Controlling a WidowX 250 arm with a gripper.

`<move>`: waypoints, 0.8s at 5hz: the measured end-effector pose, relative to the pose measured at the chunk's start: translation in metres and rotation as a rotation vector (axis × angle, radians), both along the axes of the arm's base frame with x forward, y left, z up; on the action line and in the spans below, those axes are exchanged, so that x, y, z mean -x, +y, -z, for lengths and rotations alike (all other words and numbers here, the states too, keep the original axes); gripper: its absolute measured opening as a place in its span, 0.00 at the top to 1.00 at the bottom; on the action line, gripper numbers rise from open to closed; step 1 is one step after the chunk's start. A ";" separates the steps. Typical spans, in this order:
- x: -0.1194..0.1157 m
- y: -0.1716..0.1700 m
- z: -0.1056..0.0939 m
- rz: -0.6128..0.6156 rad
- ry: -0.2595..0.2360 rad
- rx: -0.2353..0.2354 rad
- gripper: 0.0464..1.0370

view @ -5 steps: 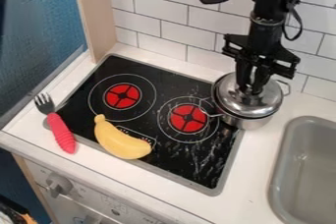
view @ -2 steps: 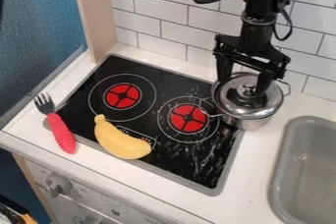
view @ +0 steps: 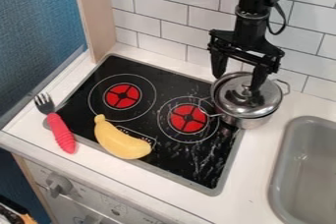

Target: Covered the silver pot with the lid

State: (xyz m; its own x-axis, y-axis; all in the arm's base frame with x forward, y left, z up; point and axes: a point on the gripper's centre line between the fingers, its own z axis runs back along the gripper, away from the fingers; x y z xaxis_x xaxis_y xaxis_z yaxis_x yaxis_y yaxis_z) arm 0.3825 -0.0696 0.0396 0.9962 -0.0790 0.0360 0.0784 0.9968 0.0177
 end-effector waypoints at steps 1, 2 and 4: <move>-0.001 0.007 -0.001 -0.016 0.004 -0.026 0.04; -0.003 0.021 -0.012 -0.061 -0.019 -0.021 0.04; 0.005 0.024 -0.022 -0.031 -0.009 0.015 0.04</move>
State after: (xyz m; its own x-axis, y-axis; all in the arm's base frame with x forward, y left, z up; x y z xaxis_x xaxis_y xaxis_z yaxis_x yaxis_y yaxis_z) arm 0.3778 -0.0455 0.0612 0.9978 -0.0478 0.0464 0.0476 0.9989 0.0034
